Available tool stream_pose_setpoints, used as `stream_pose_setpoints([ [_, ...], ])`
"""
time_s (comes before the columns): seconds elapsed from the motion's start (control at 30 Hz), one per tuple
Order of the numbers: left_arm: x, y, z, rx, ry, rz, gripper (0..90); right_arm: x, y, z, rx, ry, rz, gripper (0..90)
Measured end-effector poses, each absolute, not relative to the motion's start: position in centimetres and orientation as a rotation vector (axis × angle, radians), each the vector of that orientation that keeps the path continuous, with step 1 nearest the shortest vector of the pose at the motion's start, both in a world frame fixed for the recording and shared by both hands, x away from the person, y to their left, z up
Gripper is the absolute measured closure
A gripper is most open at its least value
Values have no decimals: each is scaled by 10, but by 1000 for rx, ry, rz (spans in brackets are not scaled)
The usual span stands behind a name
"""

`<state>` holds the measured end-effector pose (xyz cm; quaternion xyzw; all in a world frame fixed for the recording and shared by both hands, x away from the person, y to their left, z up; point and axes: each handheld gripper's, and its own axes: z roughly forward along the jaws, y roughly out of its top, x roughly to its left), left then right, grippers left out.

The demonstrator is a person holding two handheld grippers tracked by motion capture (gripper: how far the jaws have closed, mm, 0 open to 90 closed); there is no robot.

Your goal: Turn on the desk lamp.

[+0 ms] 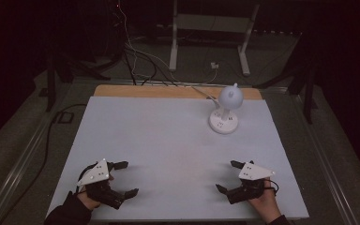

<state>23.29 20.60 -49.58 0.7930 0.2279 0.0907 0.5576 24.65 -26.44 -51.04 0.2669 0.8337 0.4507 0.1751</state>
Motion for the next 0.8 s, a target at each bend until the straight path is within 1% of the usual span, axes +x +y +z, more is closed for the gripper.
stream_pose_setpoints([
  [0.47, 232, 205, -496, 1876, 530, 208, 2, 244, -267, -506, 797, 2301, 1288, 0],
  [0.8, 233, 206, -496, 1873, 535, 210, 2, 243, -266, -510, 844, 2283, 1283, 0],
])
